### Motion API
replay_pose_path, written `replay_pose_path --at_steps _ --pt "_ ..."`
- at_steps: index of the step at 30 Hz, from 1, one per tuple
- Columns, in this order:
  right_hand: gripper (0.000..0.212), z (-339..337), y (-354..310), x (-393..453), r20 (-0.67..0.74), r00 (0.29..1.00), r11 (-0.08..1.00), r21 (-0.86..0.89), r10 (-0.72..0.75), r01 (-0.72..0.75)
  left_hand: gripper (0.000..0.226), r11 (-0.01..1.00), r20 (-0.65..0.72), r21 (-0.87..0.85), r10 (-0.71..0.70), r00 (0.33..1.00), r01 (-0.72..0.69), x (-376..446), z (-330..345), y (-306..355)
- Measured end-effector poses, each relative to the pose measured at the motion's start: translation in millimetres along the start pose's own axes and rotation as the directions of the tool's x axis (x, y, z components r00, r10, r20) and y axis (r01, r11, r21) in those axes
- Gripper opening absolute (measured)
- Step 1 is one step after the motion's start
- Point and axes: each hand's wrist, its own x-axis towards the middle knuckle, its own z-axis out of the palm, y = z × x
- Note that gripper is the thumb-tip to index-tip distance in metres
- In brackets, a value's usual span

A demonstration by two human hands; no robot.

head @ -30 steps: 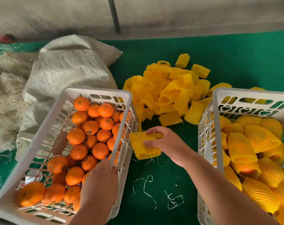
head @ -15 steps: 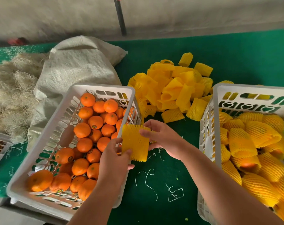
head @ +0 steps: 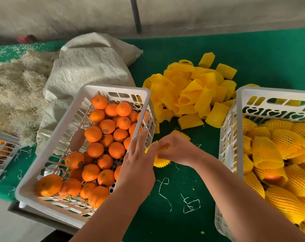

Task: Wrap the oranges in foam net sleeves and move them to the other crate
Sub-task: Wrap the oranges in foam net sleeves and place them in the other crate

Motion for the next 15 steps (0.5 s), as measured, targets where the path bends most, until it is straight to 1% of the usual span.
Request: replay_pose_path --at_steps 1,3,4,5,7,8,10,13,15 --pt "0.012 2.5 -1.1 -0.7 0.014 1.000 0.999 -0.030 0.025 -0.025 0.082 0.999 0.026 0.037 -0.003 1.000 0.002 1.0 -0.9 -2.6" --pt "0.031 4.3 1.6 1.1 -0.023 0.998 0.993 -0.096 0.065 -0.067 0.059 0.995 0.063 0.099 0.017 0.998 -0.024 1.3 -0.9 -8.2" --pt "0.035 3.9 3.7 3.0 -0.057 0.995 0.987 -0.134 0.080 -0.087 0.044 0.991 0.076 0.129 0.029 0.997 -0.039 0.2 -0.4 -10.4" --pt "0.037 3.3 4.7 4.0 -0.081 0.993 0.980 -0.175 0.082 -0.095 0.031 0.986 0.088 0.161 0.036 0.995 -0.050 -1.2 0.7 -12.1" --pt "0.044 2.4 7.0 5.7 -0.095 0.993 0.957 -0.274 0.075 -0.098 0.015 0.977 0.117 0.208 0.031 0.993 -0.055 -3.3 4.0 -14.9" --pt "0.047 2.4 7.4 6.4 -0.088 0.993 0.947 -0.305 0.079 -0.103 0.011 0.975 0.132 0.215 0.023 0.991 -0.051 -3.6 5.3 -15.9" --pt "0.055 4.0 7.0 6.2 -0.080 0.991 0.946 -0.299 0.104 -0.123 0.011 0.975 0.123 0.219 0.018 0.992 -0.045 -2.2 7.1 -18.2" --pt "0.079 4.9 6.3 3.5 -0.056 0.991 0.961 -0.244 0.123 -0.133 0.017 0.972 0.084 0.234 -0.007 0.996 -0.013 0.6 8.3 -22.6" --pt "0.090 3.6 5.6 2.0 -0.048 0.991 0.961 -0.243 0.125 -0.133 0.019 0.966 0.081 0.258 -0.011 0.997 -0.010 2.0 9.7 -21.5"
